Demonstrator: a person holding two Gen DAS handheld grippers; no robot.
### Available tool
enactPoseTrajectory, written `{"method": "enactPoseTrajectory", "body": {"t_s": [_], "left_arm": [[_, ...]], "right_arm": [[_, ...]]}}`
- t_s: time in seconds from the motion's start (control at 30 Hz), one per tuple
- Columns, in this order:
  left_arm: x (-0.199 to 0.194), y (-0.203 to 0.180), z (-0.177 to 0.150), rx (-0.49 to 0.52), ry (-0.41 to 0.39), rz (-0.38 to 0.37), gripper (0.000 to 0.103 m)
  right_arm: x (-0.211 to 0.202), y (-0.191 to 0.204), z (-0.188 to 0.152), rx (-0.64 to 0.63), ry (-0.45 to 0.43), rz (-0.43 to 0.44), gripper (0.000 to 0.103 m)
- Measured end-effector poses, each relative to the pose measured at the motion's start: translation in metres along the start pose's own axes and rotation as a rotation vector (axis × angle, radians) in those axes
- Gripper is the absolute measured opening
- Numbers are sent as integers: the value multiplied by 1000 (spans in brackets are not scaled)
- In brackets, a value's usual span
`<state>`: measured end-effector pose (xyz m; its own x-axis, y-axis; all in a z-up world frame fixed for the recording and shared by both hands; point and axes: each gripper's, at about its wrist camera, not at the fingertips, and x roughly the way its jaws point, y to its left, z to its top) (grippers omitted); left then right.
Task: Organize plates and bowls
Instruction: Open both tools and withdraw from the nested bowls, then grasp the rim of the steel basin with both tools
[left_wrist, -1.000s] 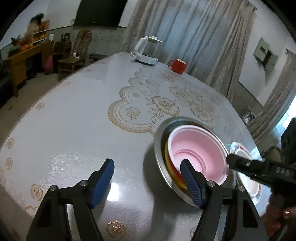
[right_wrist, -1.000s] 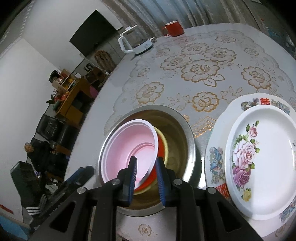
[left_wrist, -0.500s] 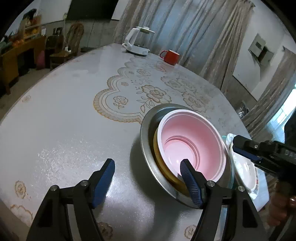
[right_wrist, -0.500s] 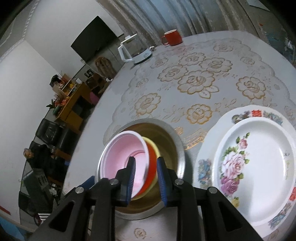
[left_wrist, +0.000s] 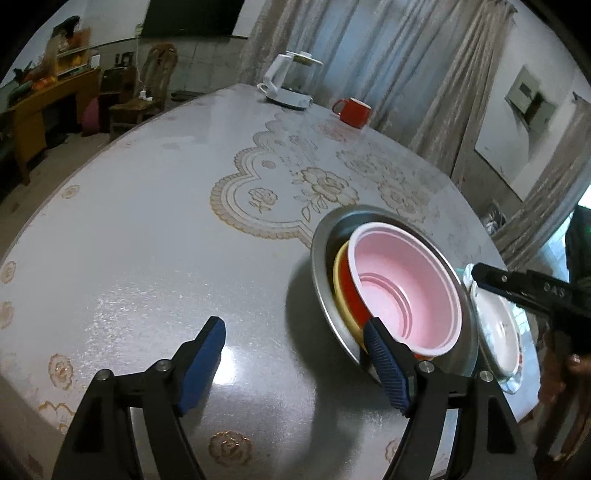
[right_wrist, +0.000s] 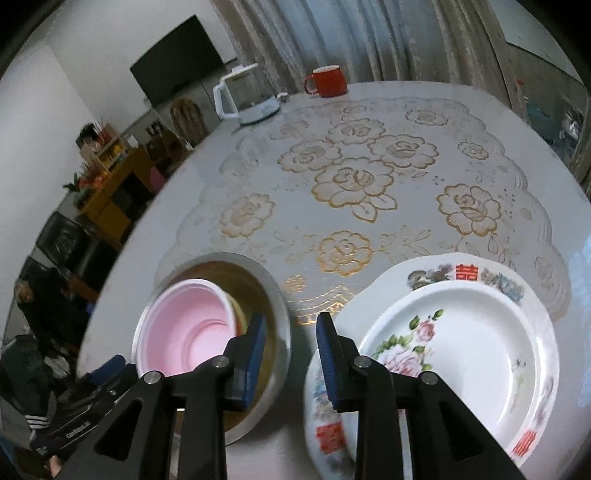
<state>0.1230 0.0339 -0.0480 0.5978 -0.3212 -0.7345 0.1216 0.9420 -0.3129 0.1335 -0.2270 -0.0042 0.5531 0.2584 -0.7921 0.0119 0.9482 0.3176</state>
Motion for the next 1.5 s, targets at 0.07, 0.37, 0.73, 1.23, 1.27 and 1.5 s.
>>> {"method": "enactPoseTrajectory", "body": {"t_s": [0.07,0.37,0.73,1.23,1.27,1.5], "left_arm": [[2,-1,0,9,3,5,78],[3,-5,-1,15,35,-10,78],[-7,-22,-11,102,54,-52,78],[-16,28,-7,-10,71,-65,57],[-17,27,-7,-10,75,-77,51],[-21,16,-16,0,106,-167,42]], "right_arm": [[6,0,3,-23,13,-10,28],[32,5,21,-114,43,5,28],[57,17,19,-129,125,47,18],[53,35,-13,-2,106,134,20],[52,35,-14,-1,107,136,20],[51,44,-24,-102,124,102,20]]}}
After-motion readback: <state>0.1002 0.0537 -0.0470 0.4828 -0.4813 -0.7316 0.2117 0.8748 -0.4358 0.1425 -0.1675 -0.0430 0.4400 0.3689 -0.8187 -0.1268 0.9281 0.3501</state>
